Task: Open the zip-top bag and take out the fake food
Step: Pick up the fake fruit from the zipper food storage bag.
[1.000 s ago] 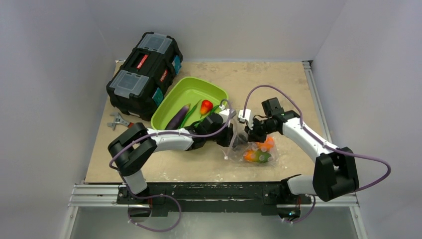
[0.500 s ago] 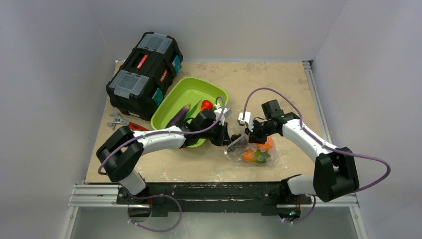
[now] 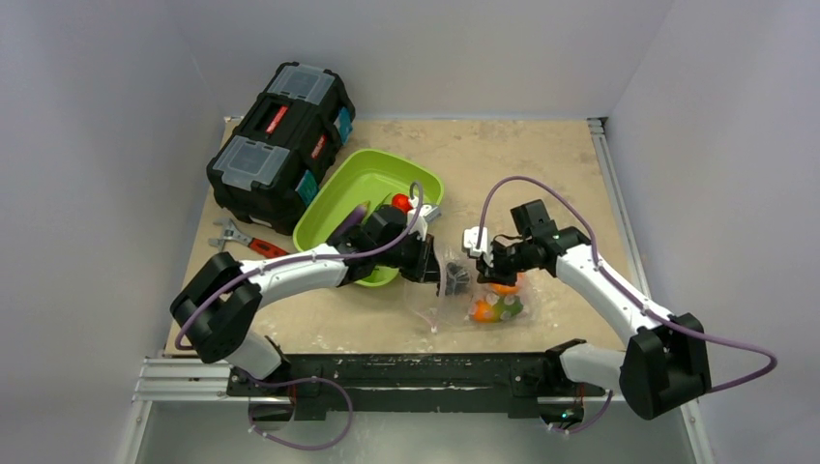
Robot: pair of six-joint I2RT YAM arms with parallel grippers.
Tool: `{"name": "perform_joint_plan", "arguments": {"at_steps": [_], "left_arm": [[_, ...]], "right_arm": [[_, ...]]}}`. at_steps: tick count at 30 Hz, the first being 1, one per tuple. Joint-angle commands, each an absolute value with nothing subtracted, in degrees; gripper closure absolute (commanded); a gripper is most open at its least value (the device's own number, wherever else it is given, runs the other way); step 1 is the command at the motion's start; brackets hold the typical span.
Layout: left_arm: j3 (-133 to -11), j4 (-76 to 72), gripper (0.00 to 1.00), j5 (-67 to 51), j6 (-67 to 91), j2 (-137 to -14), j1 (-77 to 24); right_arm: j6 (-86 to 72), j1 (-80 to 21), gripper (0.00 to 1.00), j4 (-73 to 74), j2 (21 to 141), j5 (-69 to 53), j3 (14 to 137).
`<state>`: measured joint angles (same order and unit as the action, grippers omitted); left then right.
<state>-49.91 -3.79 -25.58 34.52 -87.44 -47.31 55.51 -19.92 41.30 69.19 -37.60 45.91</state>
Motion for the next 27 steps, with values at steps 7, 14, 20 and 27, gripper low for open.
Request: {"name": "perform_joint_plan", "arguments": {"at_steps": [7,14,20,27], "left_arm": [[-48.6,1.5,1.0,-29.1,33.0,-79.0,-44.6],[-46.9,8.4,1.0,-27.8,30.1,-72.3,-44.0],[-47.4,15.4,1.0,-25.7,27.5,-63.9,-42.1],[-50.3,25.1,1.0,-19.9,23.9,-55.6,-40.1]], "right_arm": [[52.1,-20.7,1.0,36.9,69.4,-33.8,45.8],[50.0,-20.7,1.0,34.6,69.6,-32.4,45.6],[48.7,-20.7,1.0,33.5,70.0,-31.5,45.6],[48.2,-20.7,1.0,32.9,70.1,-31.4,45.5]]}}
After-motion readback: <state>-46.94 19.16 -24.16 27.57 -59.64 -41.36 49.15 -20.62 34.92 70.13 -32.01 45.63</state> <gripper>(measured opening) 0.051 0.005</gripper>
